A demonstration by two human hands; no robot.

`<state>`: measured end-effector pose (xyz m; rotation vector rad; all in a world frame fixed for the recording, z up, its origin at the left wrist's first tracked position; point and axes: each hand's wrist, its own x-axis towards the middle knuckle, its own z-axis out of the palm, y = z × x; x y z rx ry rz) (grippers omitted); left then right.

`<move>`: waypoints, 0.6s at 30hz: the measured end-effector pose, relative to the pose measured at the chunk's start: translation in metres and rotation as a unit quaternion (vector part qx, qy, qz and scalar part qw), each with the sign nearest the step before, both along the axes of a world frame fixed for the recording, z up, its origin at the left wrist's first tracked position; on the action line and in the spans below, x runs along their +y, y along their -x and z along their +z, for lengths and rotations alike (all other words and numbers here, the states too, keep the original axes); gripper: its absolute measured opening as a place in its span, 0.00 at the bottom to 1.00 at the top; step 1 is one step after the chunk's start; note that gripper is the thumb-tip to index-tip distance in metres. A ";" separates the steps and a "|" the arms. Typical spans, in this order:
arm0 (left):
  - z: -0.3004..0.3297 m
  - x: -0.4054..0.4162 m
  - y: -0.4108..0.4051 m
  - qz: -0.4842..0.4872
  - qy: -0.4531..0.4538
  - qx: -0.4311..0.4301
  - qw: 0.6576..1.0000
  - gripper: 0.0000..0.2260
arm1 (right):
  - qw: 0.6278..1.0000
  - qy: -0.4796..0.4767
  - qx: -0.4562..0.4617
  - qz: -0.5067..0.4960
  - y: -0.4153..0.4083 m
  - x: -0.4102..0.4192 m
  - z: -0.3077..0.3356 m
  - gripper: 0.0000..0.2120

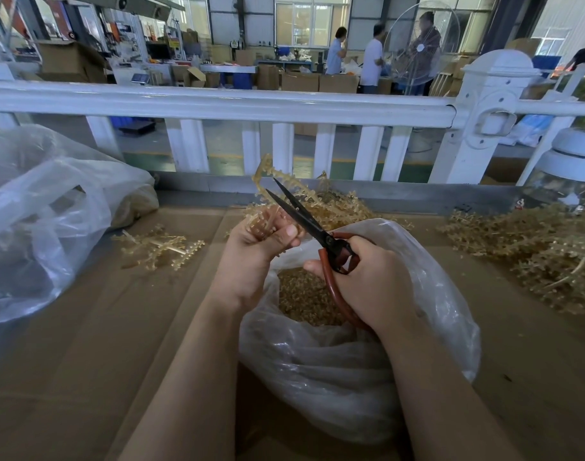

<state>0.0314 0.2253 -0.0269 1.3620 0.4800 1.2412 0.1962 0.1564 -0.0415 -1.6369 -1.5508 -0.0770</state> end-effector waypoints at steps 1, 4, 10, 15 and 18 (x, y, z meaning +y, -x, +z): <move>0.000 0.000 0.000 0.001 0.001 0.000 1.000 0.04 | 1.000 -0.001 -0.004 -0.005 0.000 0.000 0.000 0.32; 0.002 -0.003 -0.002 0.013 0.006 0.000 1.000 0.04 | 1.000 -0.011 -0.011 -0.013 -0.001 0.000 -0.001 0.33; 0.007 -0.004 0.000 0.011 0.086 -0.079 0.993 0.11 | 1.000 -0.008 -0.021 -0.014 -0.002 0.000 -0.002 0.32; 0.008 -0.006 0.000 0.024 0.061 -0.062 0.996 0.03 | 1.000 -0.014 -0.026 -0.010 -0.002 0.002 -0.005 0.31; 0.008 -0.005 0.000 0.044 0.054 -0.049 0.996 0.04 | 0.999 -0.025 -0.026 -0.012 -0.002 0.003 -0.005 0.32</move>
